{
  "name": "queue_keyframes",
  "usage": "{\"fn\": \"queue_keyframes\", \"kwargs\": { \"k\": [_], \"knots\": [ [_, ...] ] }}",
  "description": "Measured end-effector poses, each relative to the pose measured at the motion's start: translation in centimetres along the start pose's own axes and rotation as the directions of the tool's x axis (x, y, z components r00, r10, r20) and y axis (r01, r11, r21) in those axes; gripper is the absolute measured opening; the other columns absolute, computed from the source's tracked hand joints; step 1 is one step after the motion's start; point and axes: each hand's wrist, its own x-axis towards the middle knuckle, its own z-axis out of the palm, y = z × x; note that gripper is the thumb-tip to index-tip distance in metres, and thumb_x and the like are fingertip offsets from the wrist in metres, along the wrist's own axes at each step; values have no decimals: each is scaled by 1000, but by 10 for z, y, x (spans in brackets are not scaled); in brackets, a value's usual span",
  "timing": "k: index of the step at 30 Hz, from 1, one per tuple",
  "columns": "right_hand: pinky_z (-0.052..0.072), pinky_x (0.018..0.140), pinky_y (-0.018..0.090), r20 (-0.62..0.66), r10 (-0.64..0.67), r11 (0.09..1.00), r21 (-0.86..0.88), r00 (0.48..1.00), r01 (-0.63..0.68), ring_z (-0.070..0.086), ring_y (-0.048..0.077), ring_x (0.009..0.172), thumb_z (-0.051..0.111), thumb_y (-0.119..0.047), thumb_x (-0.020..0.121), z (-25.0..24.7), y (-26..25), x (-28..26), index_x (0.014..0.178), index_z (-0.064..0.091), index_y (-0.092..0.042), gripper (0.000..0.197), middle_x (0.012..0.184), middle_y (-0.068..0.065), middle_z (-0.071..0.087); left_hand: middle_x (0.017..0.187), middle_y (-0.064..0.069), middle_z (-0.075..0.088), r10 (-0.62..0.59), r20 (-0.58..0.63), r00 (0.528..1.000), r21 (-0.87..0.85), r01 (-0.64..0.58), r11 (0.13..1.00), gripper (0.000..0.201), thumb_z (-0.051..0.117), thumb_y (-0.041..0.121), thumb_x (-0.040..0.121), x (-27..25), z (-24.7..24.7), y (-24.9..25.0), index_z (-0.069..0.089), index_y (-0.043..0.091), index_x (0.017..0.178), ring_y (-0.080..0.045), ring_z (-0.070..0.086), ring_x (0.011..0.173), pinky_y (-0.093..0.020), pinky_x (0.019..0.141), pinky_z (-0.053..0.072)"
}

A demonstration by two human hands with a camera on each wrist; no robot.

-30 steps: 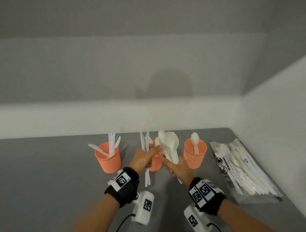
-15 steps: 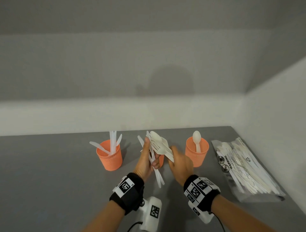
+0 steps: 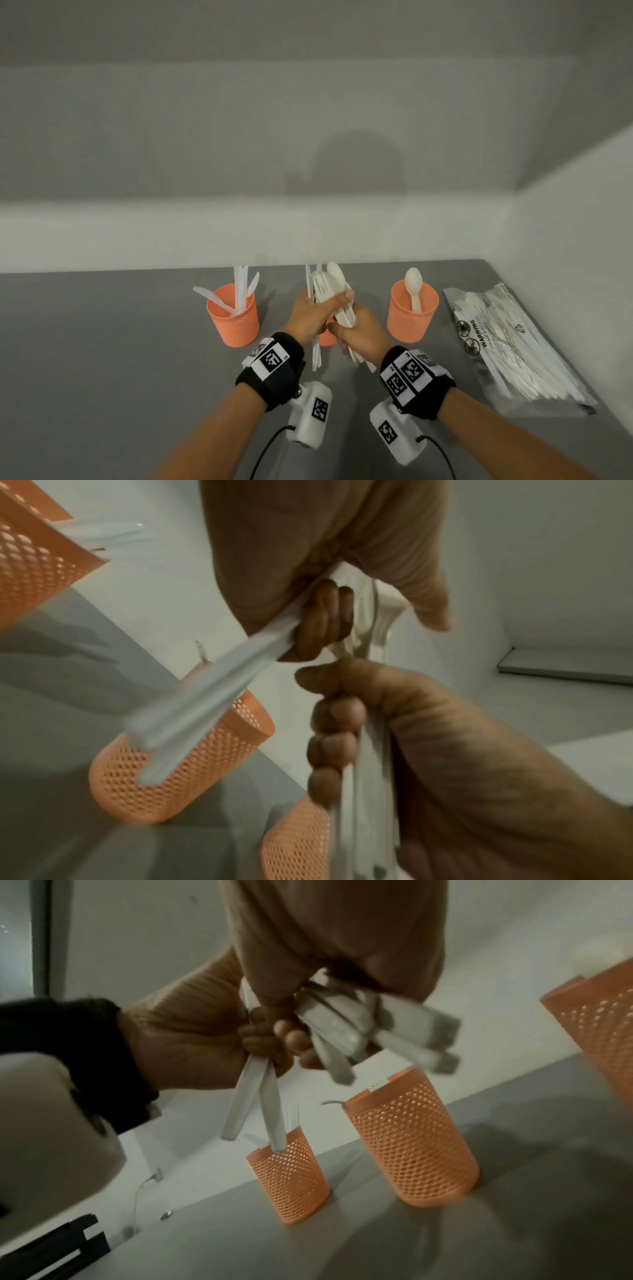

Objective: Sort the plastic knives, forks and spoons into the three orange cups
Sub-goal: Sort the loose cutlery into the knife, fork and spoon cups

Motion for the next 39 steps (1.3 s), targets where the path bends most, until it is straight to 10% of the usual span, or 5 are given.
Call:
{"fn": "queue_keyframes", "kwargs": {
  "k": [9, 21, 28, 33, 39],
  "knots": [
    [41, 41, 23, 44, 162, 950, 264, 986, -168, 43, 11, 36, 61, -22, 90, -8, 11, 5, 64, 49, -13, 30, 44, -1, 42, 52, -5, 39, 189, -618, 763, 68, -187, 980, 45, 42, 38, 96, 55, -107, 25, 45, 16, 58, -15, 40, 44, -28, 53, 35],
    [43, 45, 23, 77, 196, 942, 263, 978, -209, 45, 11, 42, 57, -33, 90, -24, 20, 8, 70, 50, -11, 31, 50, -1, 48, 97, -23, 62, 141, -556, 819, 374, 95, 922, 30, 47, 26, 94, 92, -154, -38, 55, -2, 100, -36, 61, 92, -38, 83, 45],
    [41, 44, 24, 15, 193, 935, 302, 981, -188, 45, 10, 41, 62, -29, 87, -18, 24, 11, 74, 53, -12, 23, 51, -1, 50, 116, -10, 53, 488, -548, 679, 475, -228, 850, 22, 55, 15, 91, 62, -120, -9, 60, 3, 109, -15, 51, 100, -21, 90, 40],
    [39, 40, 23, -68, 168, 920, 369, 983, -131, 43, 12, 39, 66, -22, 85, -7, 20, 12, 77, 55, -12, 17, 53, 2, 50, 83, 0, 61, 380, -353, 855, 346, -258, 902, 9, 58, 12, 89, 29, -55, -8, 64, 6, 92, -6, 55, 75, -1, 65, 41],
    [33, 37, 22, -133, 89, 952, 304, 987, -44, 42, 10, 37, 66, -21, 85, 4, 18, 8, 97, 61, -2, 23, 50, 0, 48, 76, -8, 63, 152, -193, 969, 308, -87, 947, 22, 66, 32, 83, 21, 1, -34, 63, 11, 79, -18, 58, 71, -24, 68, 46]
  ]
}}
